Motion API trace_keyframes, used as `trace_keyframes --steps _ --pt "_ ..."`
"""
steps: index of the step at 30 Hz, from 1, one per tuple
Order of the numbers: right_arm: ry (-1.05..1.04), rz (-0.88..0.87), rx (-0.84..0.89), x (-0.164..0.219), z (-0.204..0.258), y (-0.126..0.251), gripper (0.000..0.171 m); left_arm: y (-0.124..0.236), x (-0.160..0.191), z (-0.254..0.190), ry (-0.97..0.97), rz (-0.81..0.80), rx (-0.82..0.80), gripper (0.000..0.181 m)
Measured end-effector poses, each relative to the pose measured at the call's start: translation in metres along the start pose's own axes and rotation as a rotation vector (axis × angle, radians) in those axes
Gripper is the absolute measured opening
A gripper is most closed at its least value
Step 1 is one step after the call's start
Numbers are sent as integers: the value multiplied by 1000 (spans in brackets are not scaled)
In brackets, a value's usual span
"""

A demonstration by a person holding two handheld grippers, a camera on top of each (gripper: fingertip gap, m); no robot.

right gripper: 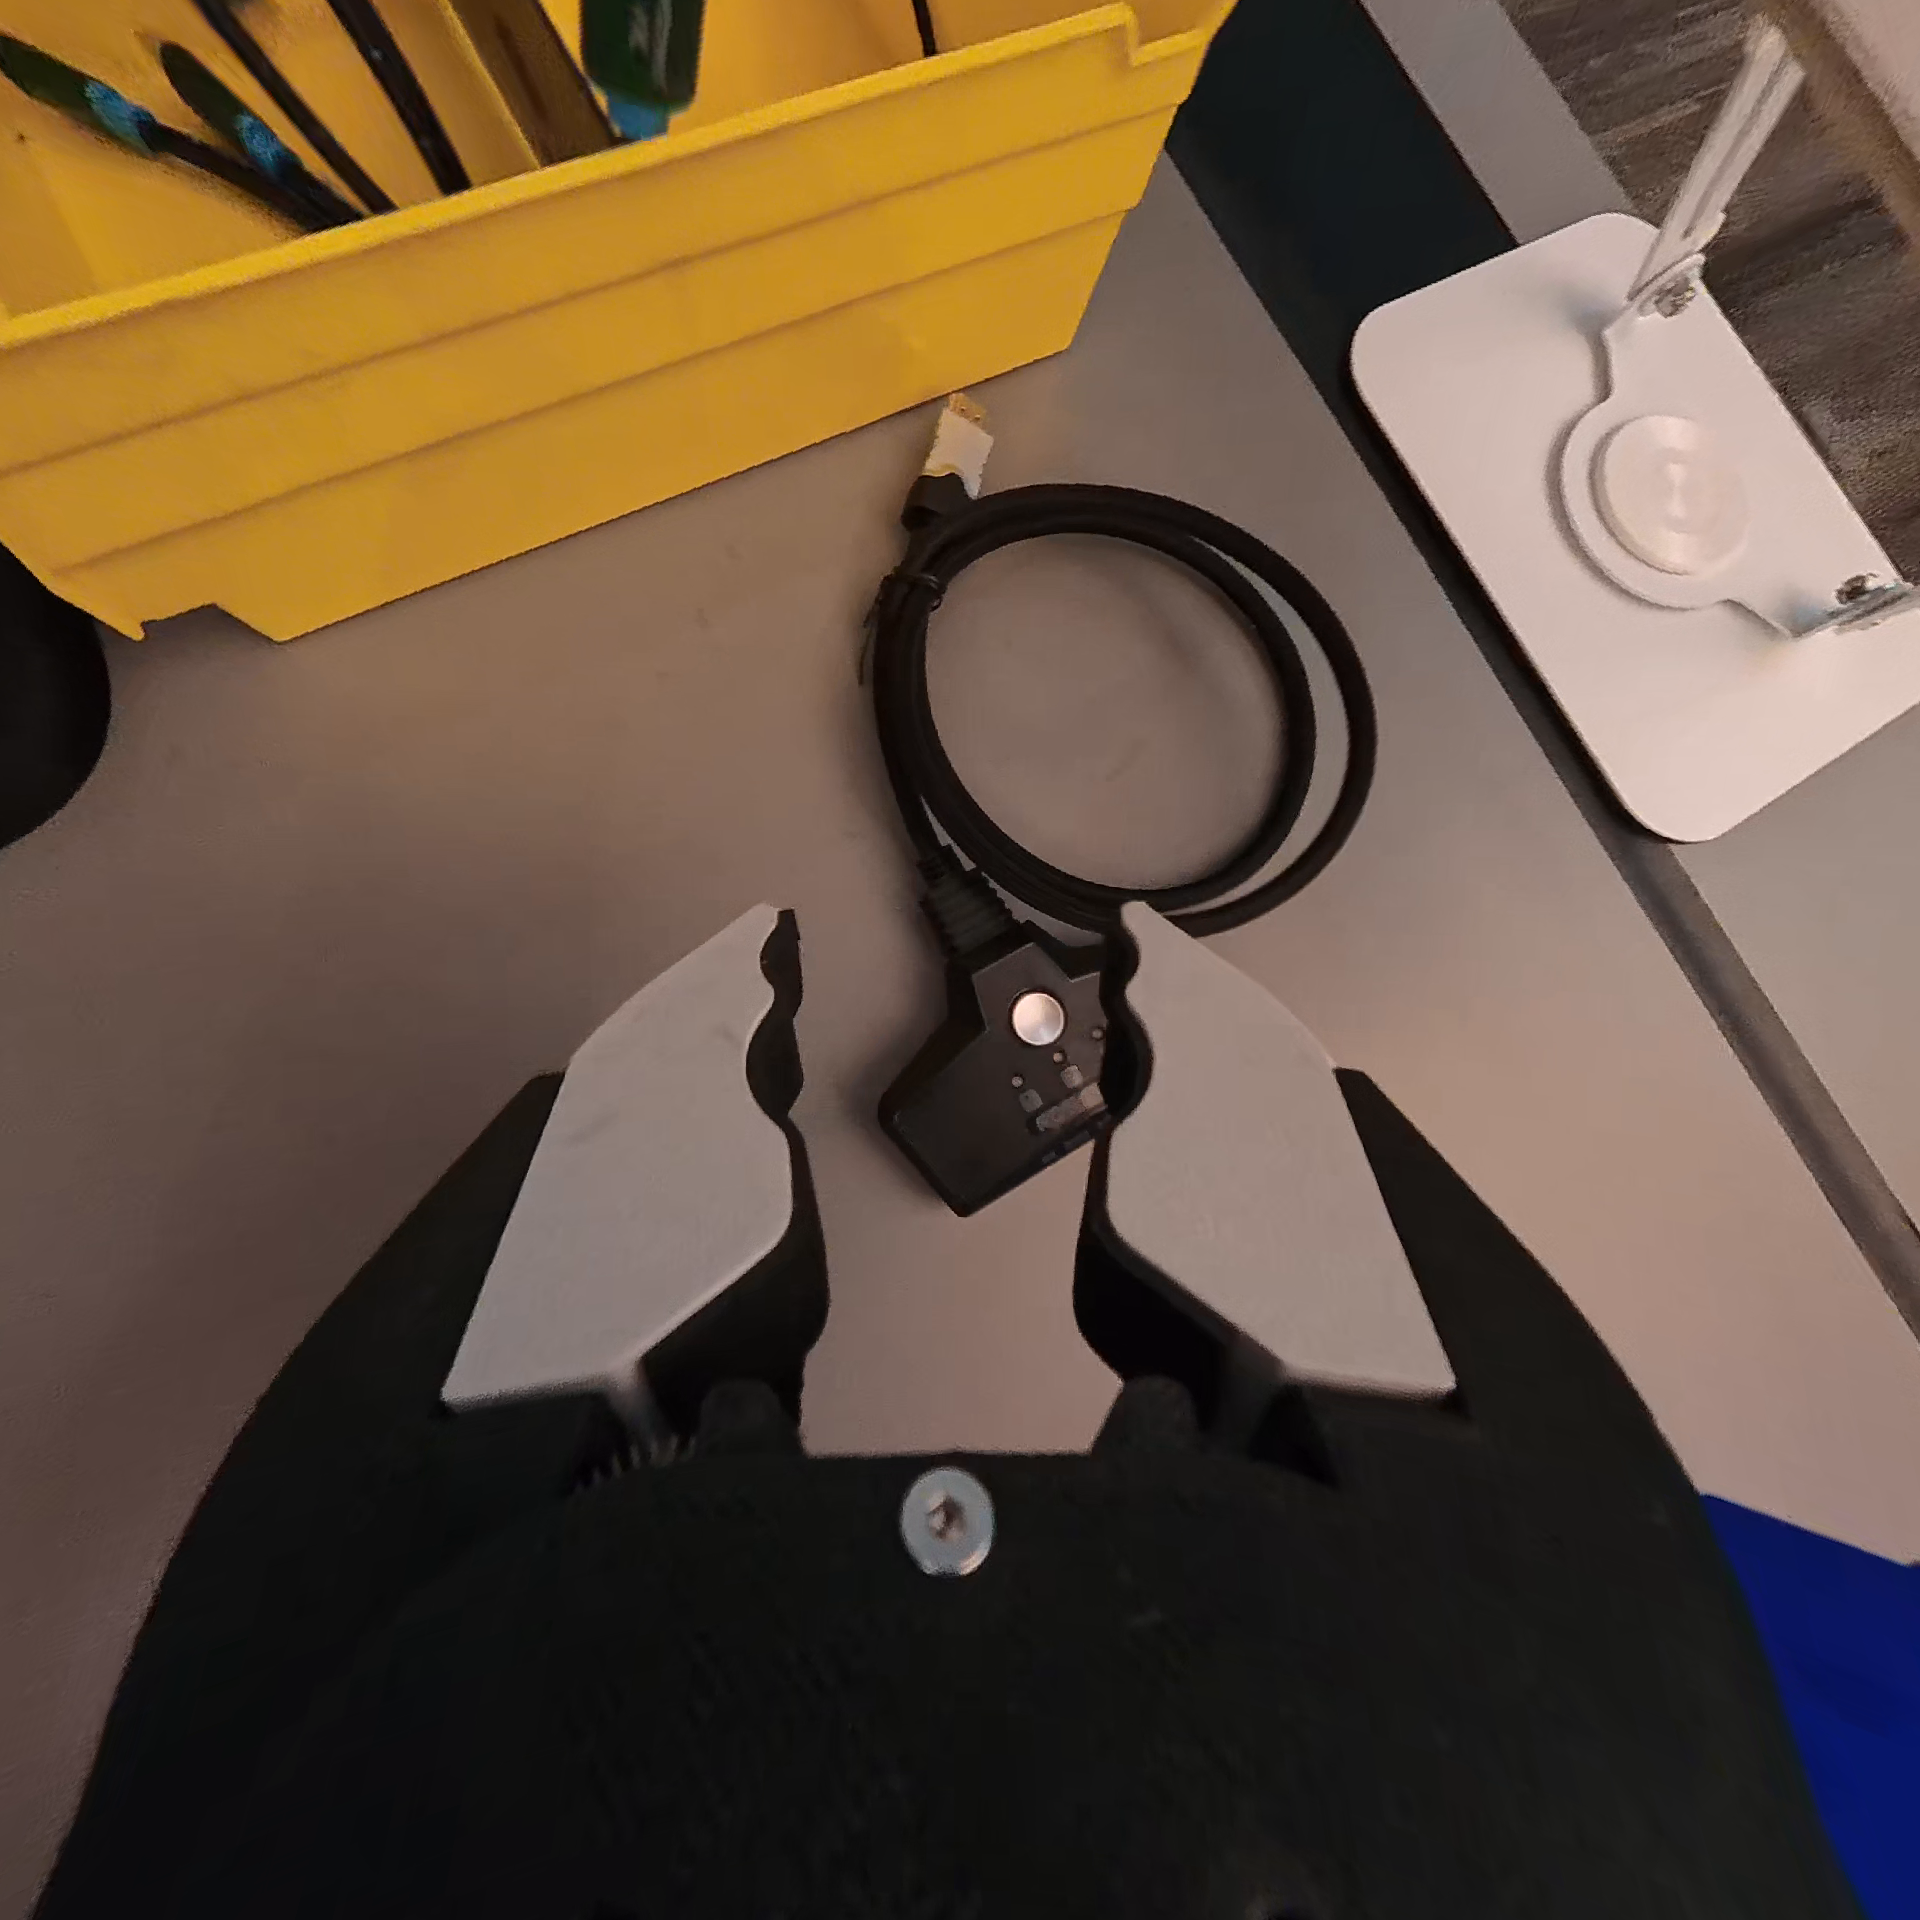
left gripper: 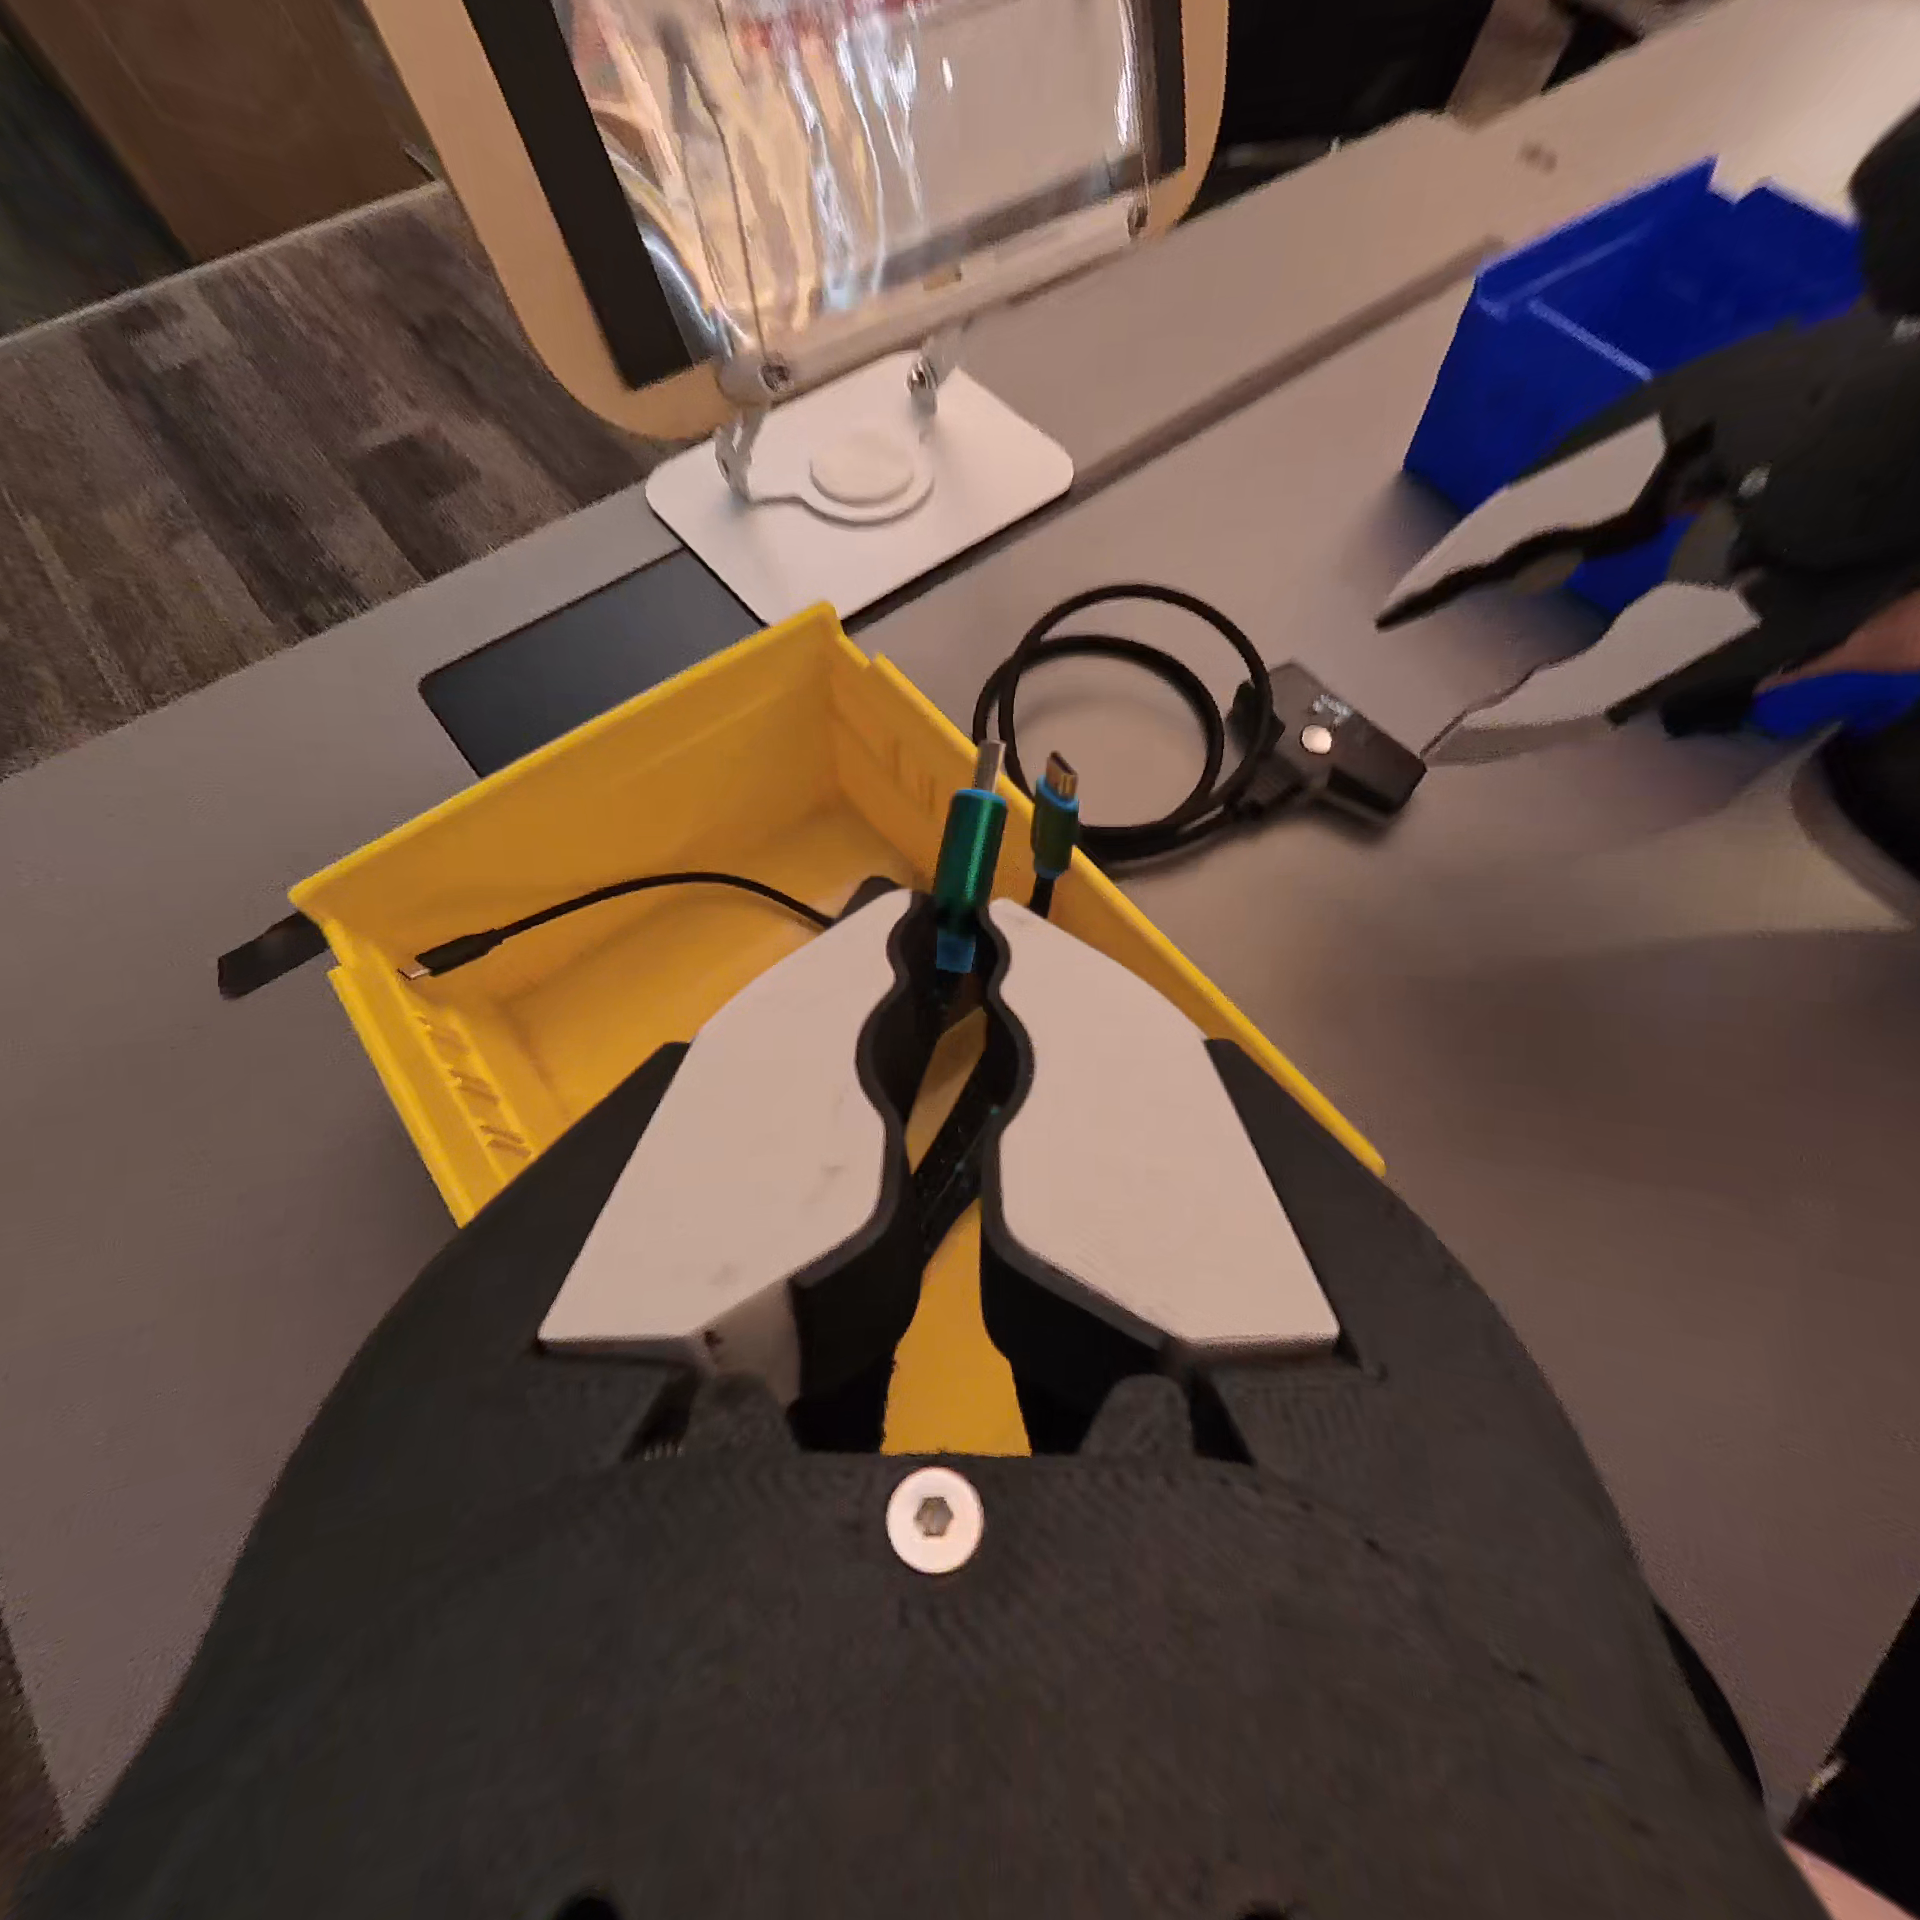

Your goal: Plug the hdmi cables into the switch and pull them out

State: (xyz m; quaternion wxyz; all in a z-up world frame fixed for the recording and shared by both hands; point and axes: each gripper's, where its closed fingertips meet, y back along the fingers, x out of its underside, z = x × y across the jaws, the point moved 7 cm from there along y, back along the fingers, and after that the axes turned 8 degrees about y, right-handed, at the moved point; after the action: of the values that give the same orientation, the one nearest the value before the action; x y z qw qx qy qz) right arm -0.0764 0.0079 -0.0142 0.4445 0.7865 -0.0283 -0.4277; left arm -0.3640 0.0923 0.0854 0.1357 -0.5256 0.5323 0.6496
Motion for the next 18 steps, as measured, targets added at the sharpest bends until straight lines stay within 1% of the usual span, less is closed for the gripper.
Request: trace_keyframes --steps 2,3,8,10,13,15,18 --pt "15 6 -3 0 3 -3 56 1 -3 1 16 -27 1 4" --pt "22 8 -6 -1 5 -4 56 2 -4 1 20 -40 7 0" --pt "49 13 -13 -2 10 -8 56 15 -14 -9 36 -143 92 0" --pt "63 17 -14 -2 12 -10 56 16 -13 -12 28 -128 92 0" --pt "80 29 -8 -2 13 -11 56 14 -6 -11 -6 -77 50 1" --pt "86 31 -7 -1 14 -11 56 13 -1 -2 -39 -72 -22 18" --pt "85 29 -7 -1 13 -10 57 5 14 23 -77 -19 -221 33"
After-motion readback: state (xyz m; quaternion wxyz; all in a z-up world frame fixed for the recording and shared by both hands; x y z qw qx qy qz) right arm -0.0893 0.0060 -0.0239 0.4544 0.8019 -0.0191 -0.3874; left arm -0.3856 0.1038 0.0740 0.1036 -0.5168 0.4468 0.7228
